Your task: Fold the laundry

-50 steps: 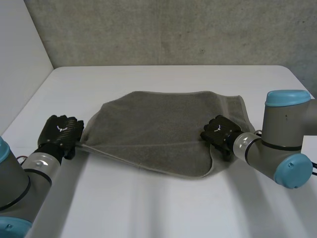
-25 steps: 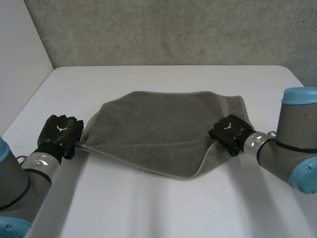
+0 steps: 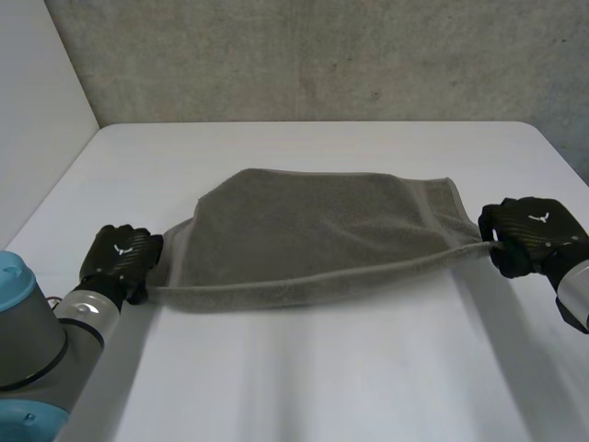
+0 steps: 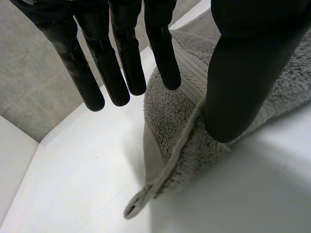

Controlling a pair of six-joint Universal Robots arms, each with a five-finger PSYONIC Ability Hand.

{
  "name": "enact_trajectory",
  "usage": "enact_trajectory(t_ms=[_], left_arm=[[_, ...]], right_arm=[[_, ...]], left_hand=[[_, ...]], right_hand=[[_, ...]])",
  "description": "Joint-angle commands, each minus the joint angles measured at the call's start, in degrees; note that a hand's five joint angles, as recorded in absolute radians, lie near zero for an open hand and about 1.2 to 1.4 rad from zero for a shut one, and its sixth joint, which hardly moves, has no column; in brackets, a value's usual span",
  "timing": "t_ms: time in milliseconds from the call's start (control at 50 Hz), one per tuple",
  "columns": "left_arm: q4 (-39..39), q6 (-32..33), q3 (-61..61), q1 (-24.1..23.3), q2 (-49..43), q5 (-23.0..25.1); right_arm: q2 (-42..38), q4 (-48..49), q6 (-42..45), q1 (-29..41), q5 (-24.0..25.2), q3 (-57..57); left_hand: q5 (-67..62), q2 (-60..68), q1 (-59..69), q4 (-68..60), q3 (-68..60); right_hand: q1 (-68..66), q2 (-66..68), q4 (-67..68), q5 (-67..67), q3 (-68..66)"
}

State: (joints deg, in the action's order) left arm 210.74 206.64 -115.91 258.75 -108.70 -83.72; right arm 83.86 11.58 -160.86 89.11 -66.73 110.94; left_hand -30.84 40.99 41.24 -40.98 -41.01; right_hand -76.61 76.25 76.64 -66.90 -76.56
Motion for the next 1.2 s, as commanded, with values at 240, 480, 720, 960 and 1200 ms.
enact_trajectory(t_ms=[240, 480, 720, 960, 1200], left_arm=[[-0.9, -0.2, 1.2, 0.2, -0.6, 0.1], [-7.9, -0.2, 1.7, 0.7, 9.7, 0.1], [-21.0, -2.8, 7.5, 3.2, 38.4, 3.7], [-27.0, -5.8, 10.1, 3.7, 35.8, 4.3], [-27.4, -4.7, 20.2, 4.0, 11.0, 3.7]], right_arm=[[1.6, -0.3, -2.6, -0.7, 2.1, 0.6], [6.0, -3.1, -1.7, -1.0, 2.0, -1.5], [19.8, -23.0, 2.0, -4.0, 3.1, -15.1], [18.0, -32.1, 7.6, -4.1, 3.1, -21.7], [-4.2, -38.4, 21.0, 1.9, -4.4, -33.0]], left_hand=[[-39.1, 39.0, 38.7, -39.0, -39.0], [-39.2, 39.0, 38.8, -39.0, -39.0], [-39.2, 39.0, 38.8, -39.0, -39.0], [-39.2, 39.0, 38.8, -39.0, -39.0], [-39.2, 39.0, 38.8, -39.0, -39.0]], right_hand=[[-3.4, 3.7, 3.4, -3.1, -3.4], [-3.4, 3.7, 3.4, -3.1, -3.4], [-3.4, 3.7, 3.4, -3.1, -3.4], [-3.4, 3.7, 3.4, -3.1, -3.4], [-3.4, 3.7, 3.4, -3.1, -3.4]])
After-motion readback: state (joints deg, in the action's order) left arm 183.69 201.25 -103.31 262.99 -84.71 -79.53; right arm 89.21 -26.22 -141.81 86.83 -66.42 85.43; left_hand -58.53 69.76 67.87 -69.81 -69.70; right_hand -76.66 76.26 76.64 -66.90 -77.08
